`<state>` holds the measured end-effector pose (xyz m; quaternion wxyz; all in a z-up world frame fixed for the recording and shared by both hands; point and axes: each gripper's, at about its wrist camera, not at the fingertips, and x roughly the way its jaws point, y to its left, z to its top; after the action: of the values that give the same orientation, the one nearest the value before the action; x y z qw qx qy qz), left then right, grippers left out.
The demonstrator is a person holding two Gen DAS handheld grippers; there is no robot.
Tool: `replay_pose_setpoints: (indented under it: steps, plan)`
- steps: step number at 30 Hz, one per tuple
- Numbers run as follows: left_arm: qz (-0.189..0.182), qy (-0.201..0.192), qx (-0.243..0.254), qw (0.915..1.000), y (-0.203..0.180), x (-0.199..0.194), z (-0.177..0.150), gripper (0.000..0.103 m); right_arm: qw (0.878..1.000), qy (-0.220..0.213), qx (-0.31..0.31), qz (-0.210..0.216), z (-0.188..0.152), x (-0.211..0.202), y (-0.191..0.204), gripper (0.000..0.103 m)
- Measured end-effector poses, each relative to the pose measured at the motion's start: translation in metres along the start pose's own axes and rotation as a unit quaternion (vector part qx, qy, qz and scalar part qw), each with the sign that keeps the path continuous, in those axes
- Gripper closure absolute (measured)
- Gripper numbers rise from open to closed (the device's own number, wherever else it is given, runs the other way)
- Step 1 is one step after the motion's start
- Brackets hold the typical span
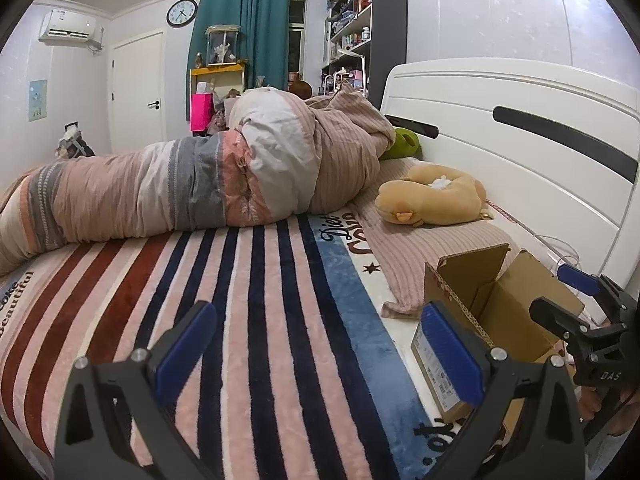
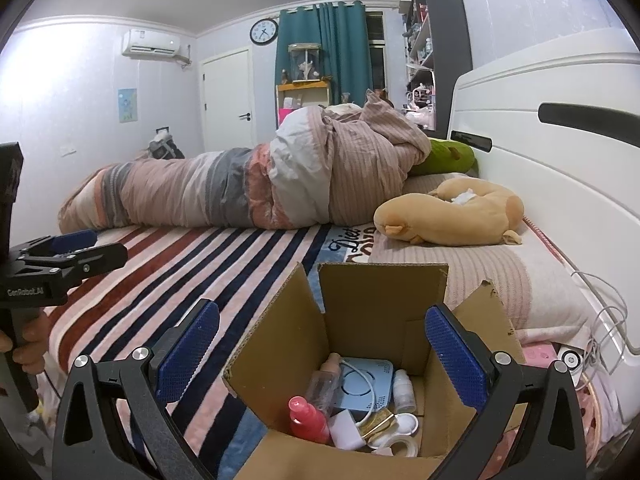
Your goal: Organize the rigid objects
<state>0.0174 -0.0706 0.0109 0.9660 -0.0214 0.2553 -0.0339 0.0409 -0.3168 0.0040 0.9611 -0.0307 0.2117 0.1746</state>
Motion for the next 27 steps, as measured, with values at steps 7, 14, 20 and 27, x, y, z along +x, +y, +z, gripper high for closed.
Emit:
replay_pose_setpoints:
  steps: [7,14,20,27]
  plan:
    - [0.006,-0.003,-0.001,1.0,-0.0009,-0.0009,-0.0007,0.001,1.0,0.0,-0.001,-0.001,0.0001,0.0005,-0.0004,0.0]
    - [0.008,-0.005,-0.001,1.0,-0.0014,-0.0014,-0.0012,0.001,1.0,0.0,-0.002,-0.001,0.0002,0.0011,-0.0004,0.0]
    - [0.012,-0.006,-0.001,0.9999,-0.0026,-0.0025,-0.001,0.001,1.0,0.0,-0.001,0.0,0.0003,0.0011,-0.0011,0.0]
    - [0.012,-0.006,-0.001,0.9999,-0.0024,-0.0026,-0.001,0.001,1.0,0.0,-0.001,-0.001,0.0003,0.0008,-0.0004,0.0]
